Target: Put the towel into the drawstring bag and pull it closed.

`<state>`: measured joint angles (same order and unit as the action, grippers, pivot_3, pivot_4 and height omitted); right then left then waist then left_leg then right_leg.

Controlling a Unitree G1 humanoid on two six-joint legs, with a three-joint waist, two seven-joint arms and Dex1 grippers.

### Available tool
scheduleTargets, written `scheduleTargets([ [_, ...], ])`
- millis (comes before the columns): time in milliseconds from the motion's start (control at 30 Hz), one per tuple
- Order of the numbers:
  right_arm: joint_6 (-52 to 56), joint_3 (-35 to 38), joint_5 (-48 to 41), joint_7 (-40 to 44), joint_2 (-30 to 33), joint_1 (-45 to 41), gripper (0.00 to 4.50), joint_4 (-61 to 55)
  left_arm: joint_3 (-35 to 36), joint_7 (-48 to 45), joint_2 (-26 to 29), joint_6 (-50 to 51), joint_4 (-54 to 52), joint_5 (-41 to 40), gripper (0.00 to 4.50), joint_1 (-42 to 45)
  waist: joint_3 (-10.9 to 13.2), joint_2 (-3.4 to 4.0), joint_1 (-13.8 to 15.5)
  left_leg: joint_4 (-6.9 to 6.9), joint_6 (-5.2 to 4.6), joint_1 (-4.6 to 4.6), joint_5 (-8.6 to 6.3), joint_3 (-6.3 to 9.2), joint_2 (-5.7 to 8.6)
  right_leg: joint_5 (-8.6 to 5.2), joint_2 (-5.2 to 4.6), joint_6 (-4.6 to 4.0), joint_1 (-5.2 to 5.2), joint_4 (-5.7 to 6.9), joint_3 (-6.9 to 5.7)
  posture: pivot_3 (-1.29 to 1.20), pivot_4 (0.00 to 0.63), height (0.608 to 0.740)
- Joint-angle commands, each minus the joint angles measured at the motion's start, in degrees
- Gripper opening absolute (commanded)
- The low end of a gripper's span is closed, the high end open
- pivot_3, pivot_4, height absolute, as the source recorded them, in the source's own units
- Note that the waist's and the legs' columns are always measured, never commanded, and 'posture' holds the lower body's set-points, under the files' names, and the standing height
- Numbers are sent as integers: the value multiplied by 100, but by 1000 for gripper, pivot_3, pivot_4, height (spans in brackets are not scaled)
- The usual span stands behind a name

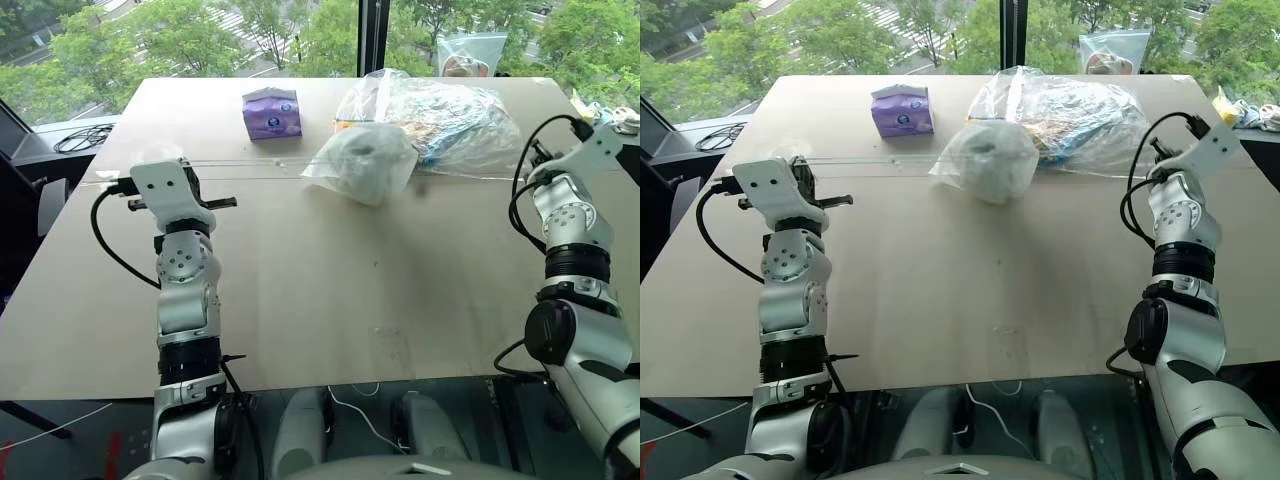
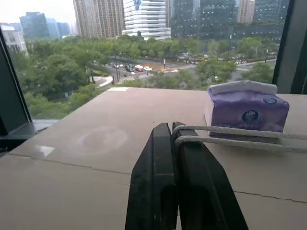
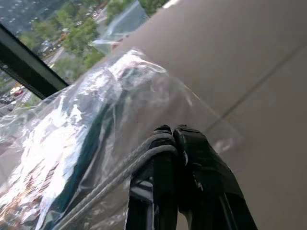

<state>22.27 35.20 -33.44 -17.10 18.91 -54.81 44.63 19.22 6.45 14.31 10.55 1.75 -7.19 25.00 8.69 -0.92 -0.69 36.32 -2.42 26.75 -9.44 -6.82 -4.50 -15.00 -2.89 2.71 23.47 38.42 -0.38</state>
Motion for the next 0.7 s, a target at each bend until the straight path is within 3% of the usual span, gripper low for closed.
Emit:
scheduleTargets([
  [33,198,418,-230,-268,379,119,0,-288,654,210,387,248,-203,-129,47,-101,0,1,-24,0,0,0,0,-1,0,0,0,0,2,1,2,0,150,740],
  [133,1069,-272,-406,826,320,251,0,-979,170,-261,471,436,-299,-154,47,-165,1,3,-67,-1,-2,0,-1,-5,-1,0,5,0,10,7,11,0,150,740],
  [200,1582,-1110,-431,1987,384,629,0,-1924,-103,-696,453,609,-386,-364,47,-179,2,5,-70,-2,-2,0,-1,-5,-1,0,5,0,13,13,11,0,150,740],
  [300,1870,-2450,-305,3790,889,1434,976,-3379,-370,-1439,486,908,-661,-779,0,-305,2,5,-45,-2,-3,0,-2,-2,-3,-1,4,0,12,11,10,0,150,740],
  [400,1374,-3507,461,4957,1683,2183,2276,-4086,-735,-1996,814,1030,-756,-644,1232,-470,0,2,-6,0,-2,-1,-3,6,-2,-2,4,-1,8,11,2,0,150,740],
  [533,458,-3753,881,6180,2396,2882,2284,-4129,-1178,-2953,1550,906,-1096,-422,2781,-1110,1,2,-8,0,-1,-1,-3,5,-1,-3,1,-4,10,8,3,0,150,740],
  [633,-536,-3592,1264,6599,2683,3221,2284,-3575,-971,-3632,2163,817,-1247,-537,4180,-1980,2,4,-69,-6,-2,-8,-4,11,-3,-3,1,-4,16,0,23,0,150,740],
  [667,-718,-3536,1315,6664,2705,3274,2284,-3470,-867,-3715,2253,812,-1308,-588,4460,-2164,2,3,-94,-9,-2,-12,-5,9,-4,-4,1,-5,16,-2,25,0,150,740],
  [700,-802,-3439,1234,6786,2684,3362,2284,-3468,-768,-3845,2317,732,-1445,-657,4460,-2404,2,3,-111,-10,-2,-12,-4,9,-8,-4,2,-6,18,-2,25,0,150,740],
])
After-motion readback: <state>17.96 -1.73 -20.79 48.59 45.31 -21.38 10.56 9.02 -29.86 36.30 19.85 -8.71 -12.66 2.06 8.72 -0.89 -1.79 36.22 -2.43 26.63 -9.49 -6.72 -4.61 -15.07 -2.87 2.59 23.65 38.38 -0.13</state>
